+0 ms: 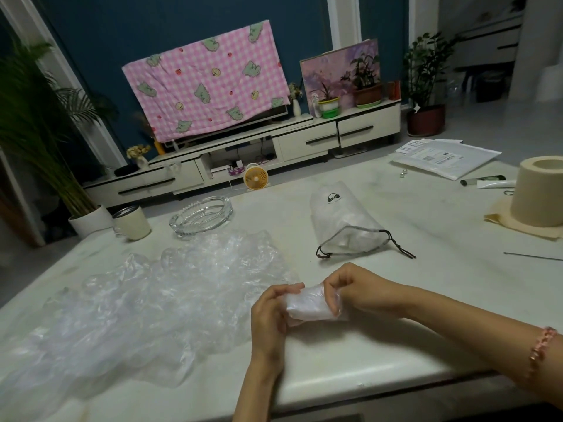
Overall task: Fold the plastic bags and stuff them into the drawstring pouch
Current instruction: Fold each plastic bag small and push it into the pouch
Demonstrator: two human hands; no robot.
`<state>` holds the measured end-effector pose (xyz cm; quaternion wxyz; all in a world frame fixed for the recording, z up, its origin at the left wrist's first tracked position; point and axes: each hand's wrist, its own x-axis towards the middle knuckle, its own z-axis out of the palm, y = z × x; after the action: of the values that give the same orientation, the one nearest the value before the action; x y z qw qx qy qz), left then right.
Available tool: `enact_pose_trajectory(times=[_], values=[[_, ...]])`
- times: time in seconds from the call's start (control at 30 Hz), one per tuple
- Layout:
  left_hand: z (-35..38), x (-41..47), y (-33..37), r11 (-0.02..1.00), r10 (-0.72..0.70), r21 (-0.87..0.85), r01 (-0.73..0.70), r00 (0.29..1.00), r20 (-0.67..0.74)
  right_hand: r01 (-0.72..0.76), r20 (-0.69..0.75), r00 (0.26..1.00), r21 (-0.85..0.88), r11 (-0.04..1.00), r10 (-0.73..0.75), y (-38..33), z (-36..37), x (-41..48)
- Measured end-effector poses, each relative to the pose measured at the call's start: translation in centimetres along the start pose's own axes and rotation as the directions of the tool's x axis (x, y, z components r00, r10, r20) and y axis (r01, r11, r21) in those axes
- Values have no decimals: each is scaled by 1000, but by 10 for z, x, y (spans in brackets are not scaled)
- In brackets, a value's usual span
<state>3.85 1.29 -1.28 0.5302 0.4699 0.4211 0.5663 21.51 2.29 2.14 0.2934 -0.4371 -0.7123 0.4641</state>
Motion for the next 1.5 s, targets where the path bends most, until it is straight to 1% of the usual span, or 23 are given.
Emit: enact_pose_trajectory(times=[0.07,0.13,0.23,0.27,0.33,0.37,0.4,0.43,0.47,0.53,0.6,0.7,0.77,0.87,0.97,1.07,1.17,1.2,1.27,1.3,1.33,1.43,1.5], values=[[0,0,0,1000,10,-27,-10,1000,-15,48,-37,998,-44,998,-49,-2,3,1],[0,1,-3,999,41,37,-40,998,-37,96,-82,991,-107,990,-105,-5,5,1],[3,-1,-3,978,114,180,-104,992,-47,86,-10,996,-198,976,-89,-7,0,1],[3,-1,-4,975,138,184,-124,988,-65,67,-8,998,-159,985,-69,-11,-3,1],[3,-1,-3,972,175,176,-158,981,-84,34,-151,988,62,997,-24,-15,-10,4],[3,0,-3,968,186,182,-170,980,-72,32,-223,975,123,992,-4,-17,-12,6],[3,-1,-3,965,193,195,-178,979,-59,31,-260,965,132,991,5,-20,-10,7],[3,-2,-2,959,199,215,-184,979,-51,17,-245,969,49,999,-4,-19,-9,10],[4,-3,-1,955,205,227,-189,977,-50,-10,-186,983,-45,999,2,-19,-5,10],[5,-4,0,963,200,196,-188,979,-48,-58,-56,998,-297,953,43,-13,5,10],[4,-3,-2,975,166,159,-155,984,-62,-55,-46,998,-397,916,40,-10,8,9],[1,-2,-2,984,143,120,-131,986,-90,-72,-48,997,-237,969,63,-9,4,6],[1,0,-4,978,171,134,-158,981,-90,-75,17,997,-111,991,77,-9,3,3],[2,1,-4,984,145,114,-135,986,-80,-18,93,995,-35,999,22,-10,8,0],[5,0,-2,991,77,113,-73,997,-32,25,-29,999,90,996,-22,-10,11,2],[8,-4,1,993,42,107,-44,999,21,29,-190,982,92,995,-12,-7,15,7],[11,-8,2,959,125,242,-146,987,99,48,-196,980,193,980,-10,-1,21,13],[11,-8,3,948,139,273,-164,984,111,44,-202,979,264,963,10,-3,22,13],[13,-8,3,938,146,300,-172,983,108,-23,-188,976,428,903,114,2,21,16],[12,-7,4,930,148,326,-170,985,90,-50,-167,976,460,887,142,4,19,18],[12,-7,3,918,153,357,-170,985,75,-70,-156,976,446,892,155,5,18,17],[12,-4,-2,894,172,407,-185,983,69,-44,-295,950,179,983,97,10,13,14],[15,-4,-5,853,203,472,-225,974,98,-45,-353,930,169,985,103,13,7,12]])
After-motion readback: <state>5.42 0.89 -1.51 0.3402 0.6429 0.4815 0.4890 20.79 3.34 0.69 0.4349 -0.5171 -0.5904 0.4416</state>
